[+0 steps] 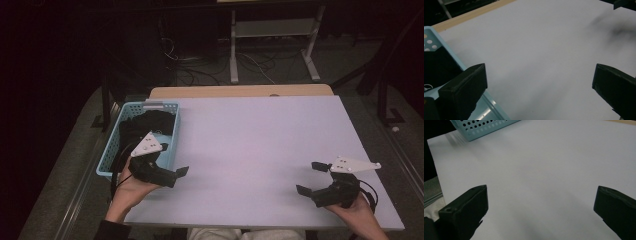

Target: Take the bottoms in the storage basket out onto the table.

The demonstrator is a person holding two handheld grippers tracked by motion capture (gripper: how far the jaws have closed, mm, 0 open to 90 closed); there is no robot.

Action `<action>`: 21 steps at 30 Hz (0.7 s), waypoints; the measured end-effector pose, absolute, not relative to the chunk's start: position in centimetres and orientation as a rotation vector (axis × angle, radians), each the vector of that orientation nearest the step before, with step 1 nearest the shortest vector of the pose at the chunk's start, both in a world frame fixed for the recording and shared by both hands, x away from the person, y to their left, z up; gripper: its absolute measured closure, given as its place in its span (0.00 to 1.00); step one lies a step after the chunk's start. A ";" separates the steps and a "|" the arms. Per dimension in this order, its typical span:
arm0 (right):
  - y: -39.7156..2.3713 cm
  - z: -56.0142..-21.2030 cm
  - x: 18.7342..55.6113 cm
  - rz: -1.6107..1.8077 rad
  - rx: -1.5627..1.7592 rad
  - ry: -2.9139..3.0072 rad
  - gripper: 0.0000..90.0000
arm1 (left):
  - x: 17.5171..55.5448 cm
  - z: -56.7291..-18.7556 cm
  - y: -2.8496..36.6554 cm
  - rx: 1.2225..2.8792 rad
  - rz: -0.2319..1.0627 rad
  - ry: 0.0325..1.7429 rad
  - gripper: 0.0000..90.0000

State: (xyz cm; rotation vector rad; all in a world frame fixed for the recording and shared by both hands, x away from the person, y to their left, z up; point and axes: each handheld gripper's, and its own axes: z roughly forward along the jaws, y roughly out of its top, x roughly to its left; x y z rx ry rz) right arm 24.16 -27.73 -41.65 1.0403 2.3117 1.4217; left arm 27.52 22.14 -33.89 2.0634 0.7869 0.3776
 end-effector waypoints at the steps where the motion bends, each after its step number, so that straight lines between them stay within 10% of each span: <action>1: -27.7 -41.7 24.2 1.420 1.039 2.313 0.00 | 27.6 -33.8 22.2 2.065 0.378 0.787 0.00; 21: -27.7 -41.7 24.2 1.419 1.037 2.318 0.00 | 29.2 -32.3 23.4 2.067 0.411 0.824 0.00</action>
